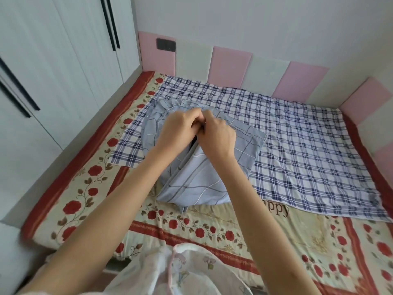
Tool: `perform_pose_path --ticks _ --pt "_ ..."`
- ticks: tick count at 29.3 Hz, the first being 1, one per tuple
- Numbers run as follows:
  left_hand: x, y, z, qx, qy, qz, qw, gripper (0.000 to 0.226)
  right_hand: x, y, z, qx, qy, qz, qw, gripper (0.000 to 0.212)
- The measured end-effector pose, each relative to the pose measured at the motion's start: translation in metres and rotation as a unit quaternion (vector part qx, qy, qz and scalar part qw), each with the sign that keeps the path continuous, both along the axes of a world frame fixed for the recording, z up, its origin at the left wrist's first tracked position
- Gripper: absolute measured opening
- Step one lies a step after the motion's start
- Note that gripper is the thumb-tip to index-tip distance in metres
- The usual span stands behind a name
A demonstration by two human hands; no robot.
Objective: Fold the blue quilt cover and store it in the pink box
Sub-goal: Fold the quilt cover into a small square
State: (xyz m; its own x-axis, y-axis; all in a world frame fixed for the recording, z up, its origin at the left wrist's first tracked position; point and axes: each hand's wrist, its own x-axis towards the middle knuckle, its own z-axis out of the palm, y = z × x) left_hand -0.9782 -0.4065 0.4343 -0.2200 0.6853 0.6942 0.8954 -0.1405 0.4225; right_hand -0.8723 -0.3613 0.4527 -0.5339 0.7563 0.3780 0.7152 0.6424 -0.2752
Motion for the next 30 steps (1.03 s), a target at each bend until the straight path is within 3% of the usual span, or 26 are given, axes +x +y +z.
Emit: perform_pose_path --ticks 2,6,9,14,17,20,25,30 --pt "0.004 -0.002 -0.012 0.023 -0.039 0.005 0.999 0.009 0.001 -0.001 -0.002 0.006 0.004 0.010 1.000 0.022" --pt "0.022 -0.002 -0.053 0.024 -0.205 0.048 0.977 0.019 0.007 0.000 0.001 -0.030 0.041 0.005 0.999 0.029" --pt "0.027 -0.001 -0.084 -0.058 -0.286 0.123 0.948 0.026 0.015 -0.006 0.002 -0.043 0.054 0.001 0.998 0.029" --pt "0.024 -0.013 -0.130 -0.198 -0.412 0.204 0.865 0.020 0.033 0.006 -0.002 -0.076 0.100 -0.055 0.991 0.037" --pt "0.022 -0.022 -0.142 -0.197 -0.385 0.190 0.881 0.017 0.043 0.023 -0.006 -0.107 0.086 -0.064 0.988 0.039" --pt "0.011 -0.029 -0.135 -0.141 -0.358 0.174 0.906 0.016 0.054 0.045 -0.013 -0.151 0.085 -0.049 0.984 0.033" --pt "-0.007 -0.029 -0.119 -0.101 -0.288 0.187 0.934 0.016 0.062 0.060 -0.024 -0.211 0.050 -0.043 0.975 0.012" --pt "-0.008 -0.039 -0.115 -0.085 -0.242 0.184 0.949 0.014 0.053 0.057 -0.046 -0.137 -0.080 -0.076 0.984 0.004"
